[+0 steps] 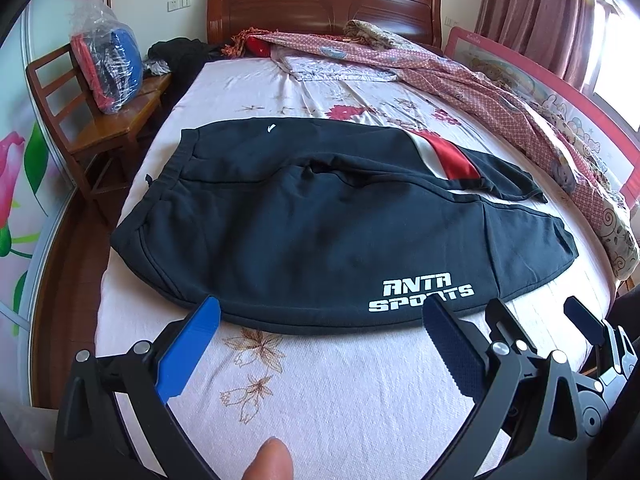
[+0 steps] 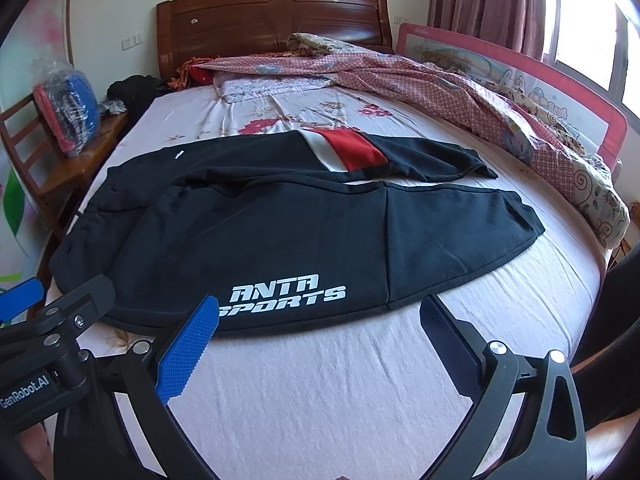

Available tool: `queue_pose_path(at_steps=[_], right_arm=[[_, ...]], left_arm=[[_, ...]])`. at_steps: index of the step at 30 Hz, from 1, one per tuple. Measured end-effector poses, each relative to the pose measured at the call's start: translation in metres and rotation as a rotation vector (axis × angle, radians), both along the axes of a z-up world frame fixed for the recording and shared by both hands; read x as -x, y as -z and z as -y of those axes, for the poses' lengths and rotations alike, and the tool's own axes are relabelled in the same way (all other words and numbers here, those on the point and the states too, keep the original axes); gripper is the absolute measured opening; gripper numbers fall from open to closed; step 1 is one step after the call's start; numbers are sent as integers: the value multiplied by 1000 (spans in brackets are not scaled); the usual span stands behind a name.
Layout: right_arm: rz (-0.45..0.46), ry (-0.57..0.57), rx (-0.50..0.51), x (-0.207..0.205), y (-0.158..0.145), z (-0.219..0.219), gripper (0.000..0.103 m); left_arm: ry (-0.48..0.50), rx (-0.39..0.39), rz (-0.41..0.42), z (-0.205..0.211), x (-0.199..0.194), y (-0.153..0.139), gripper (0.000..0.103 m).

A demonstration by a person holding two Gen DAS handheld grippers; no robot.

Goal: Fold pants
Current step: 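Move both grippers toward the black ANTA SPORTS sweatpants on the bed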

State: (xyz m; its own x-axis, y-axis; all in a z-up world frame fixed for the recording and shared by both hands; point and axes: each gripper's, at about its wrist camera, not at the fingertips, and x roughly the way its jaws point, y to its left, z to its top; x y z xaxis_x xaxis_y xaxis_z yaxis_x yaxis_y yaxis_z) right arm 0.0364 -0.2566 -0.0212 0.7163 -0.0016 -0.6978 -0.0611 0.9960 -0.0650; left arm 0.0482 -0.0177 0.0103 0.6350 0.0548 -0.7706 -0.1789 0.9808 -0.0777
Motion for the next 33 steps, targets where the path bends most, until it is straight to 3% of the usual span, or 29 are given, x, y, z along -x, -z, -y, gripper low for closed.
queue_pose_path(at_steps=[10,12,20,33], right_arm=[[-2,8,12,-2,0,9,100],[6,29,26,-4,1,21,100],[16,123,37,-11,-8,70,100],[12,81,33,-8,-5,62,100]], left_arm=[[-6,-18,8,-1,2,0,101],[-21,-49,11,-6,2,3,101],[-56,-43,-19,-18,0,13,101],[-43,-52,-22,-10,-2,13,101]])
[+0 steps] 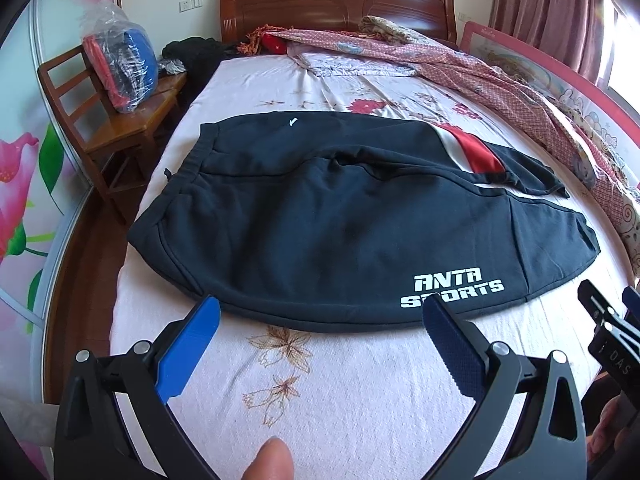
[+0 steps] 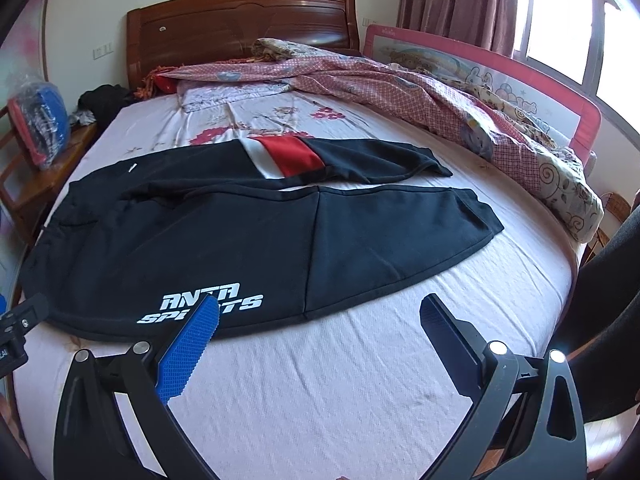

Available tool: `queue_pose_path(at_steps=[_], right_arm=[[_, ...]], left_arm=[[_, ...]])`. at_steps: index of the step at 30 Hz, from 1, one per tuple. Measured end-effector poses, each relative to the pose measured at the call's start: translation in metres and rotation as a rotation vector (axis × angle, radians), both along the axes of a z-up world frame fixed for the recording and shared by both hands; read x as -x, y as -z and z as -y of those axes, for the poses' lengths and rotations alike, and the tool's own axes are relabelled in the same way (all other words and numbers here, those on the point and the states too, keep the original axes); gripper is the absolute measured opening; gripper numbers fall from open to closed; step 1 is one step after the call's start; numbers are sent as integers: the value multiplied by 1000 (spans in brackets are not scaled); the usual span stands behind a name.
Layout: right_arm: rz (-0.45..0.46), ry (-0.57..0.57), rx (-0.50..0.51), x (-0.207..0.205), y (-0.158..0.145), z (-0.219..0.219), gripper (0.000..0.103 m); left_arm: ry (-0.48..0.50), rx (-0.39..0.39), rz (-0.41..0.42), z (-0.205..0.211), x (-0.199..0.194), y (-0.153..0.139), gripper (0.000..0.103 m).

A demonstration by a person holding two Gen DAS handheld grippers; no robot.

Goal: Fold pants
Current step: 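Move both grippers toward the black ANTA SPORTS sweatpants on the bed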

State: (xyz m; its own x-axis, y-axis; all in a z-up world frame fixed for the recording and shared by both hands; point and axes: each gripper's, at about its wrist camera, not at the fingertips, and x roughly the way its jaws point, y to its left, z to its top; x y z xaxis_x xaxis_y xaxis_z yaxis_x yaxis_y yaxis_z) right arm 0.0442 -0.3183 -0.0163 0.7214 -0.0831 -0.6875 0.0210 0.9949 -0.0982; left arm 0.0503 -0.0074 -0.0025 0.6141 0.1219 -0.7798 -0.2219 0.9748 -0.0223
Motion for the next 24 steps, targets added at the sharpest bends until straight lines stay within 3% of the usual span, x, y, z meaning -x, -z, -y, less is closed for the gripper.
queue_pose_path(at_steps=[24], right_arm=[[-3,3,1,2,3,-3,100]], left_arm=[[1,11,-2,0,0,-1,101]])
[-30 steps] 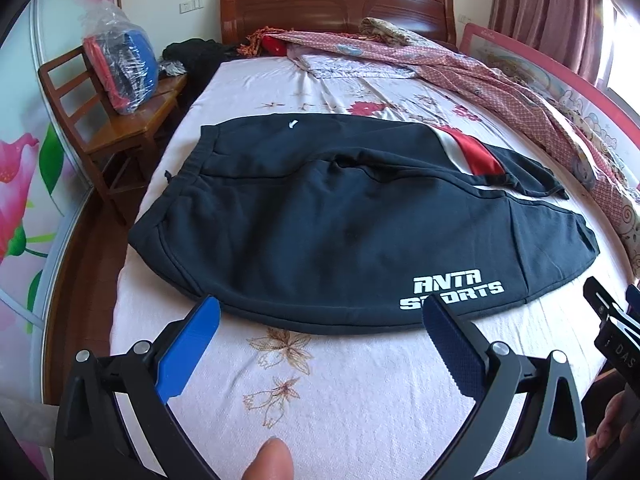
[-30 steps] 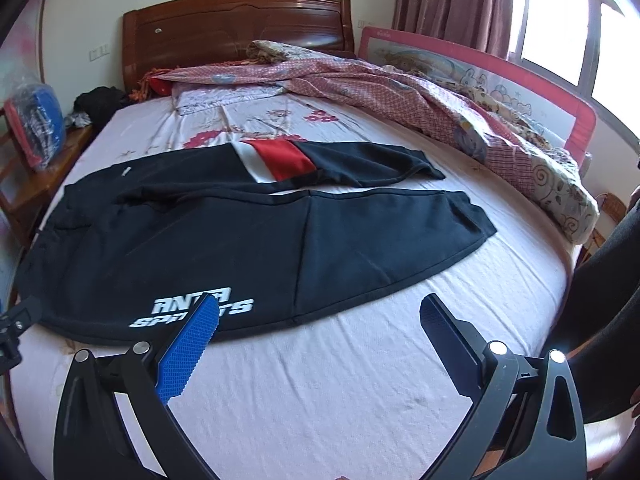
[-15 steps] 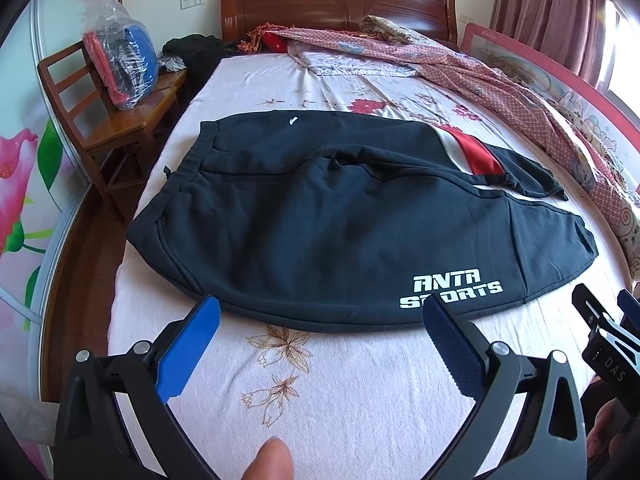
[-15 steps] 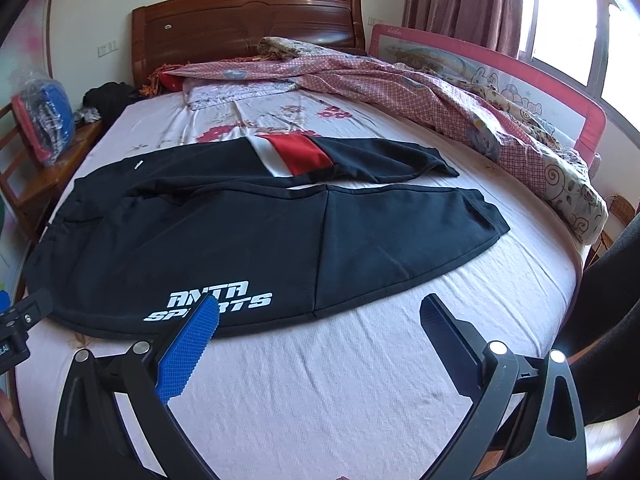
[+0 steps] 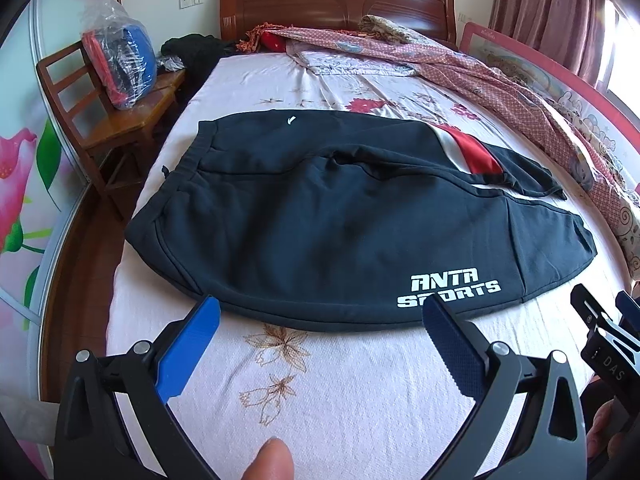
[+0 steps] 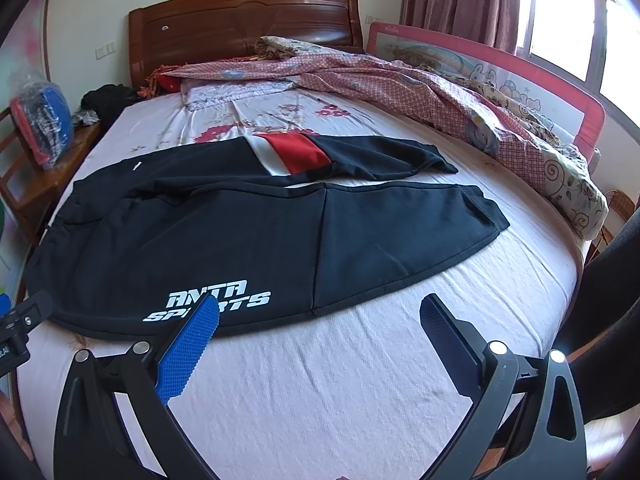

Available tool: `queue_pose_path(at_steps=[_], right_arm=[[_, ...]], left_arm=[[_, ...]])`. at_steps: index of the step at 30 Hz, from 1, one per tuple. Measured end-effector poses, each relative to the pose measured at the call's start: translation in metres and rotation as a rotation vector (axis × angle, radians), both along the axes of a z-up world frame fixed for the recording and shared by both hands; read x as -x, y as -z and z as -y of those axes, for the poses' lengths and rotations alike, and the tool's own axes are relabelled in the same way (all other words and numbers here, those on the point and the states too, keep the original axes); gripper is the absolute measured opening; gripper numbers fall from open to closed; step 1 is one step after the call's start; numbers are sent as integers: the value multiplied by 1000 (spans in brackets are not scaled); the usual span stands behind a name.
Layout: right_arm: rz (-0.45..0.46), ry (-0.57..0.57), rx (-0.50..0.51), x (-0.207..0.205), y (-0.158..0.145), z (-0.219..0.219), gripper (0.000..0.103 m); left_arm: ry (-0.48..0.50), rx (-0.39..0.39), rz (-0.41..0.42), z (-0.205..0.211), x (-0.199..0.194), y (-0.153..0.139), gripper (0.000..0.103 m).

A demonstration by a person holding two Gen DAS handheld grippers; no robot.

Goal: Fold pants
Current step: 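Move both grippers toward the black ANTA SPORTS sweatpants on the bed, then grasp the edge of the black sweatpants with both grippers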

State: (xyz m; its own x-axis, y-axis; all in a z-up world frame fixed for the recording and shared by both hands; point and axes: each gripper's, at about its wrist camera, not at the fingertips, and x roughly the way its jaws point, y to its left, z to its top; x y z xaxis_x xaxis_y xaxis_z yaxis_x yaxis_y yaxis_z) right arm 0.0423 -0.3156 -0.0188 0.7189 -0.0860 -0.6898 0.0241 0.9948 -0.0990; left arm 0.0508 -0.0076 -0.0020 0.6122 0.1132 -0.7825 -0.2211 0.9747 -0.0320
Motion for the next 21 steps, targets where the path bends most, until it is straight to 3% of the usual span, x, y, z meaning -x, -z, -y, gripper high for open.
queue_pose_path(at_steps=[11,21], right_arm=[[-23,3,4,-17,0,8,100],[-47,49,15,-86,-19,41,100]], left_arm=[[18,-29,7,-1,-10,-3,101],[30,-48,40,-10,-49,-15,101]])
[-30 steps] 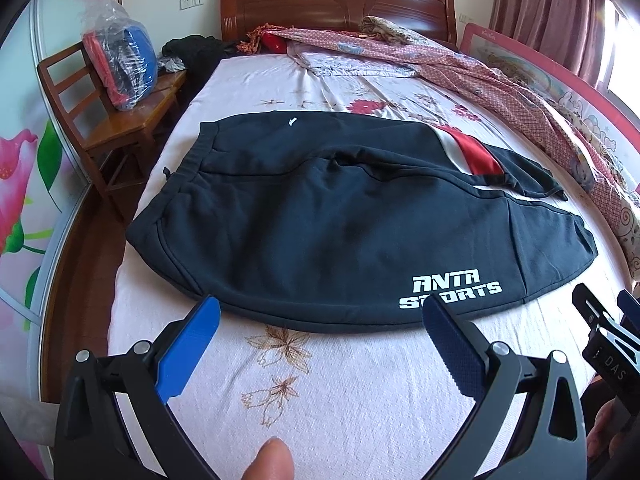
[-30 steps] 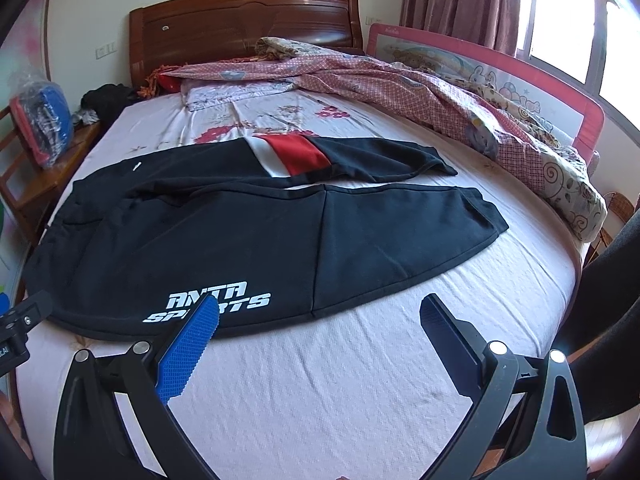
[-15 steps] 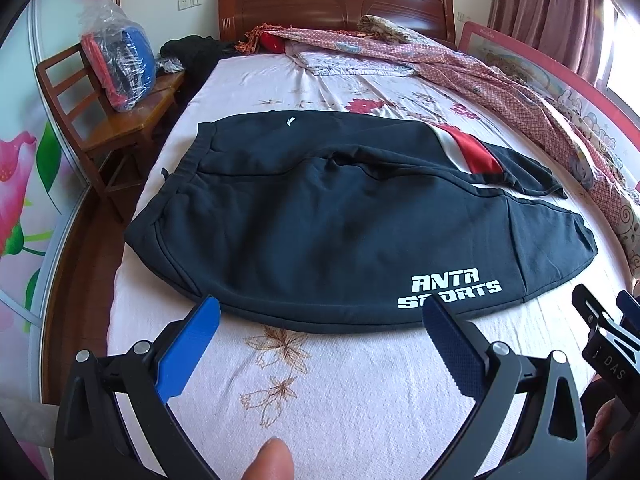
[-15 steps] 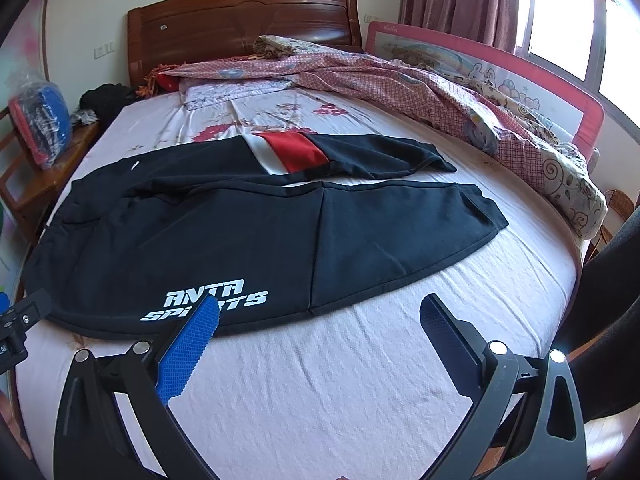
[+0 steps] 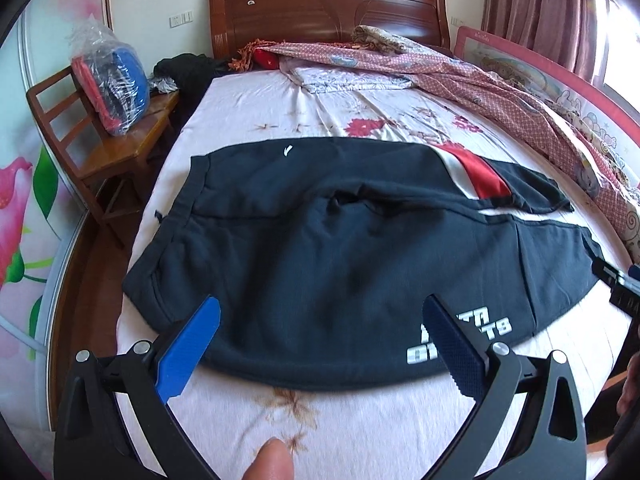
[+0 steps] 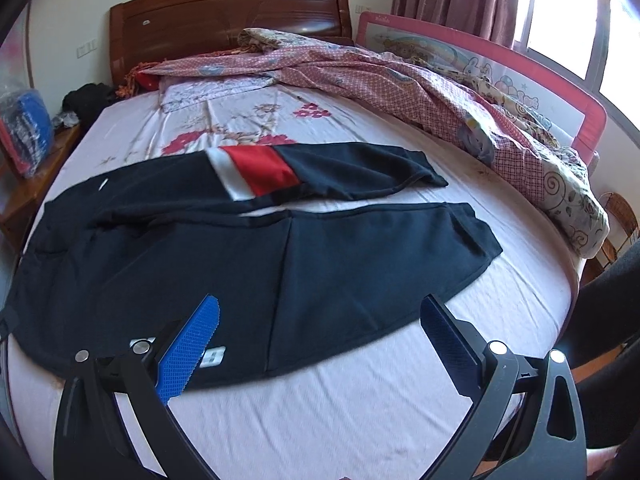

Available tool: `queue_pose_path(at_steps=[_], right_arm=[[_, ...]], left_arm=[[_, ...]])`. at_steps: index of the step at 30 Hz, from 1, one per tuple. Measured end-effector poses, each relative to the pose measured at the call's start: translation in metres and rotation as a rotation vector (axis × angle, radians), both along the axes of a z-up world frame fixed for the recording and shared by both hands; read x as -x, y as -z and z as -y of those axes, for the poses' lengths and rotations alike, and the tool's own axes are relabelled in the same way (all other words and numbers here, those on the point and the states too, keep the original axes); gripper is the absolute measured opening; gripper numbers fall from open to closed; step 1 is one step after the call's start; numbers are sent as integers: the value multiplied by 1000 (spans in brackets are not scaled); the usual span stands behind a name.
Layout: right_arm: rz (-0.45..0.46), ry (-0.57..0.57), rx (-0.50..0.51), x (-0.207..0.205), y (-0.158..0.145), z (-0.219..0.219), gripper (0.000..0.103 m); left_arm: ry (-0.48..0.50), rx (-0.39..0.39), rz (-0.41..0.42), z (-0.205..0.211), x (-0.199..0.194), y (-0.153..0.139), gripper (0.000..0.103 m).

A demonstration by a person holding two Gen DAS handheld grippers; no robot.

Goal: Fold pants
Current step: 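Grasp the edge of the black sweatpants with both grippers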

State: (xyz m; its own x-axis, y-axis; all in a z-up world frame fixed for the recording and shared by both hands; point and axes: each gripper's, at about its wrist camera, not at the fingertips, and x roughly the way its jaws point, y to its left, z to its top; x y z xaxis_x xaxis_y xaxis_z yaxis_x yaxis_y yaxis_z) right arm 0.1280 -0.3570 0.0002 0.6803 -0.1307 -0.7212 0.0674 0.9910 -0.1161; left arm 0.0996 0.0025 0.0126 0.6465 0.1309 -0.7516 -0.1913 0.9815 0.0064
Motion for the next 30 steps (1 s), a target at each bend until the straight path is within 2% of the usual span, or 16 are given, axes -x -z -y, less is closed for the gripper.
queue_pose_path(at_steps=[5,10,19,23,26,30], right_arm=[[-35,29,-31,-41,-5,21,100],[-108,67,-142,-100,-5,53,100],[-286,174,-436,-219,8,116,100],[-356,185,-471,-264,19,124,100],[-409,195,-550,-305,27,126,100],[-487,210,-511,-351,36,123,100]], left_arm=[[17,12,-6,-1,-19,4,101],[37,14,-10,0,-38,7,101],[79,5,-17,5,-71,17,101],[94,20,-25,11,-87,22,101],[111,5,-12,19,-97,24,101],[137,-19,-3,28,-109,28,101]])
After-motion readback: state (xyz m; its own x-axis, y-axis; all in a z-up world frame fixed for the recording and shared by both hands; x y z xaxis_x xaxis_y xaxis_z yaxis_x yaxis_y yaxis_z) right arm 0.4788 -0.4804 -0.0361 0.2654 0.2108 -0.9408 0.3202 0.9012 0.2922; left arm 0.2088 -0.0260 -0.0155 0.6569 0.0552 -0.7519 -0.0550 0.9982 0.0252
